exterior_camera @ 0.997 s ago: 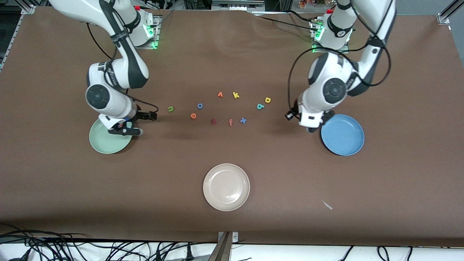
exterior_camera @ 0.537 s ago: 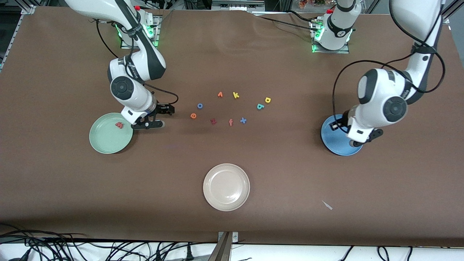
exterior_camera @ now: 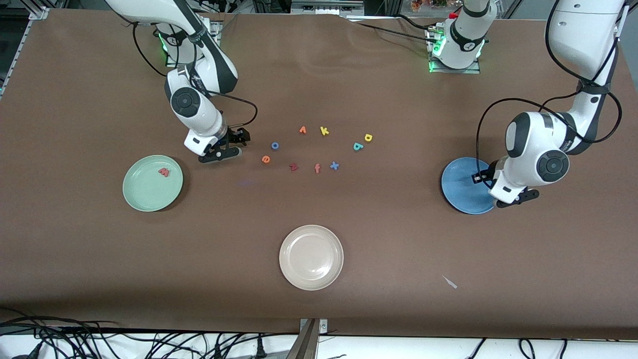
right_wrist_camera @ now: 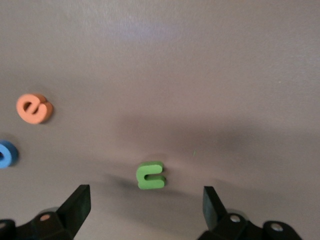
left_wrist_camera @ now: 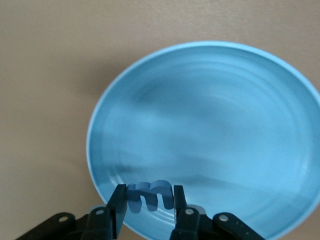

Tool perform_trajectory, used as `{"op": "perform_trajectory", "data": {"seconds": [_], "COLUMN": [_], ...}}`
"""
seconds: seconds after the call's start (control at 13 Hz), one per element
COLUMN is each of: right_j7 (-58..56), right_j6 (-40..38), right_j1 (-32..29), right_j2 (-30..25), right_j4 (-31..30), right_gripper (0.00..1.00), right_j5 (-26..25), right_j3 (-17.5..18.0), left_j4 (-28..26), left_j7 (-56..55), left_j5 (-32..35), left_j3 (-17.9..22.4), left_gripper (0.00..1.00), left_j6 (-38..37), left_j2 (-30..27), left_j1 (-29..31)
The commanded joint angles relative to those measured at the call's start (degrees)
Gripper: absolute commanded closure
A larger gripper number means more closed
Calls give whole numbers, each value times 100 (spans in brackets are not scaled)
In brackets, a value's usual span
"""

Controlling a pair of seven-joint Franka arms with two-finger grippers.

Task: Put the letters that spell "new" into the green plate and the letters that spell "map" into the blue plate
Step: 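Grasp the green u with the right gripper while the left gripper releases m, then drop green u on green plate with the right gripper while the left gripper returns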

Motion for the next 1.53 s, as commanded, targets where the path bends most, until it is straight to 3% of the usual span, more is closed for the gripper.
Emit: {"op": "perform_trajectory", "data": {"seconds": [0.0, 0.08, 0.15, 0.23, 0.54, 0.92, 1.23, 1.46], "right_j7": [-376, -385, -385, -385, -385, -385, -385, -394], "right_j6": [216, 216, 233, 259, 356, 479, 567, 567], "right_j1": [-44, -53, -44, -44, -35, 35, 87, 88], "right_j2": [-39, -13, 14, 58, 155, 269, 322, 322], "right_j4": [-183, -174, -174, -165, -165, -130, -113, -104], "right_gripper": [4, 7, 10, 16, 34, 47, 68, 80], "right_j5": [-5, -5, -23, -49, -58, -76, -76, -84], "right_j3": [30, 30, 30, 30, 30, 30, 21, 21], "left_j4": [136, 154, 197, 215, 338, 443, 1058, 1007], "left_j7": [224, 224, 224, 215, 5, -1198, -1340, -2252], "left_j5": [173, 155, 103, 94, -185, -539, -539, -680], "left_j3": [-73, -73, -73, -73, -143, -1056, -1706, -2329], "left_gripper": [40, 29, 3, 0, 0, 0, 5, 0], "left_j6": [-22, -14, -13, -22, -119, -338, -1690, -1439], "left_j2": [88, 105, 140, 141, 62, -88, -88, -61], "left_j1": [166, 166, 174, 175, 96, 78, -36, -54]}}
